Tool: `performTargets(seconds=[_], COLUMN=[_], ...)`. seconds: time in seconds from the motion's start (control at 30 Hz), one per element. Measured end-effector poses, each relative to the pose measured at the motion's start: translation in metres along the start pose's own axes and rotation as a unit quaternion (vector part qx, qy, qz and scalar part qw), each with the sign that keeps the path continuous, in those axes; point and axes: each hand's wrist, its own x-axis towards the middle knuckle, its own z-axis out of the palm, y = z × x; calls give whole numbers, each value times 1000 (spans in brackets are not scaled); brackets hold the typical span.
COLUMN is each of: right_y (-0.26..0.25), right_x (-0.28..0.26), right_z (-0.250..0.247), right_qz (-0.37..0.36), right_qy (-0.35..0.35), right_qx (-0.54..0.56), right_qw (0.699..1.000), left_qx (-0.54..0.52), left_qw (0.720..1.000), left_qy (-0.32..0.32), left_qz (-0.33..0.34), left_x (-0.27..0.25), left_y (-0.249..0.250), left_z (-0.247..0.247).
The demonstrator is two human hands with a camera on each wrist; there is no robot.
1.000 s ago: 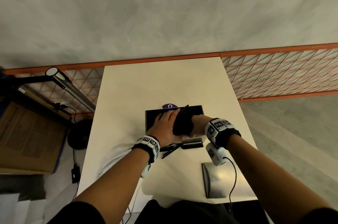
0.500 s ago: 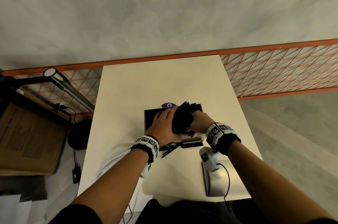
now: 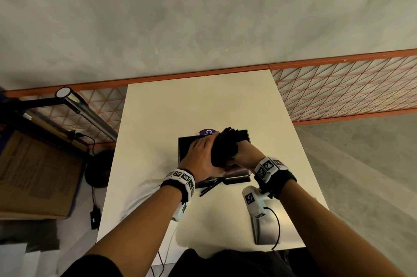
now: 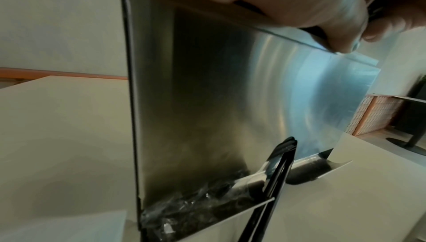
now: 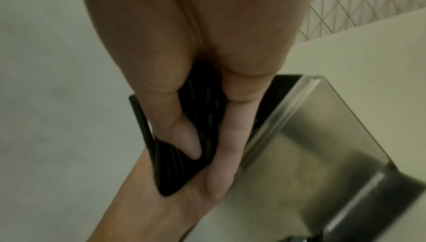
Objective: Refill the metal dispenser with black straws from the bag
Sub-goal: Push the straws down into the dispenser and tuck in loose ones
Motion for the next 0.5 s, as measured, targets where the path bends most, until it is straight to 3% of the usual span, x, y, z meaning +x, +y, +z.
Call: performTargets(seconds=[0.07,0.23,0.37,0.5], right_y=[-2,-1,-1,2], right_x=[0,-2,-5,-5], right_z=[-10,-29,-25,-18], right_qz=[14,46,71,90], right_qy=[-13,-20,0,25], right_qx=[6,160,331,382], right_qw=[1000,986,941,919], left_qx=[5,37,10,47], left_qw=[1000,999,1000,999], left_qy=[19,24,15,-23], left_qz=[7,25,9,0], left_x=[-1,1,4,10], left_y=[1,1,2,10], left_z=[-2,-1,-8,-17])
